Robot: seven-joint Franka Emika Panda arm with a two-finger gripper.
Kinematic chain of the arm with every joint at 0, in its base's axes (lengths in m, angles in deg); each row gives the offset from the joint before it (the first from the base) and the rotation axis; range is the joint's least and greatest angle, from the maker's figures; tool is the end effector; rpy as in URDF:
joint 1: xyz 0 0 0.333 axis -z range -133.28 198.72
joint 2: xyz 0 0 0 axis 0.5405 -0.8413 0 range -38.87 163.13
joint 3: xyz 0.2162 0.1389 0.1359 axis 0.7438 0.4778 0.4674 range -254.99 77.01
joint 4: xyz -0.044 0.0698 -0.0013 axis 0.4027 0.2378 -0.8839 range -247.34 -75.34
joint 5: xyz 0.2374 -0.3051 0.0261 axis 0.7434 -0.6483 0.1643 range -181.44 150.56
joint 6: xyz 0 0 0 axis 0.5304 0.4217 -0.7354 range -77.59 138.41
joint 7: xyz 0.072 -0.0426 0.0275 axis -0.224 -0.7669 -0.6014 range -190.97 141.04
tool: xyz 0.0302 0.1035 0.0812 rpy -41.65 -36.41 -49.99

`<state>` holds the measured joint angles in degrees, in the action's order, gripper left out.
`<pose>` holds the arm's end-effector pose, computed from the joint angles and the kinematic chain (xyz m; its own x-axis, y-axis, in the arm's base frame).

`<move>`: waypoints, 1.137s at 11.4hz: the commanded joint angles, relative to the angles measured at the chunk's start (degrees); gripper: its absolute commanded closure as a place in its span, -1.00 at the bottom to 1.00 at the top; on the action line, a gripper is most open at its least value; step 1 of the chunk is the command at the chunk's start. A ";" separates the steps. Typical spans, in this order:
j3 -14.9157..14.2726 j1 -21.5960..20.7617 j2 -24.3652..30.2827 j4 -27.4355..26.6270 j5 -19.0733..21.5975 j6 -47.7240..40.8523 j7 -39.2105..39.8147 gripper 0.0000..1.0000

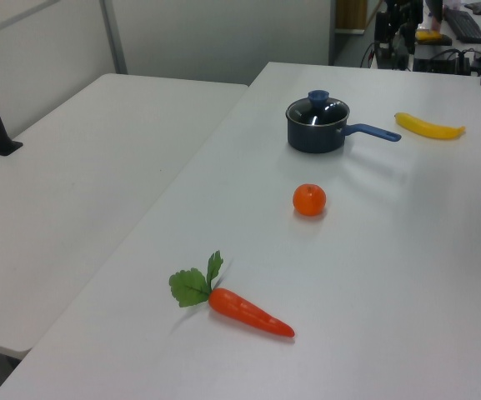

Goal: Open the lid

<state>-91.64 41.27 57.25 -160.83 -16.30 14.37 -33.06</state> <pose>0.5595 -0.1119 0.5291 0.9423 -0.3299 -0.0563 -0.3288 -0.9440 0.0269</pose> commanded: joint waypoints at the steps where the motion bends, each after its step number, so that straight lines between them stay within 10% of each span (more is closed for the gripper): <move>1: -0.33 -0.64 0.66 -0.86 -0.02 0.97 0.98 -1.00; 7: -9.73 -8.72 0.75 -0.78 1.82 0.97 4.14 -1.00; 13: -12.72 -11.28 0.66 -0.78 2.18 0.97 4.84 -1.00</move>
<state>-102.74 31.25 57.26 -160.79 -15.27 14.38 -29.78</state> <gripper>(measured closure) 0.000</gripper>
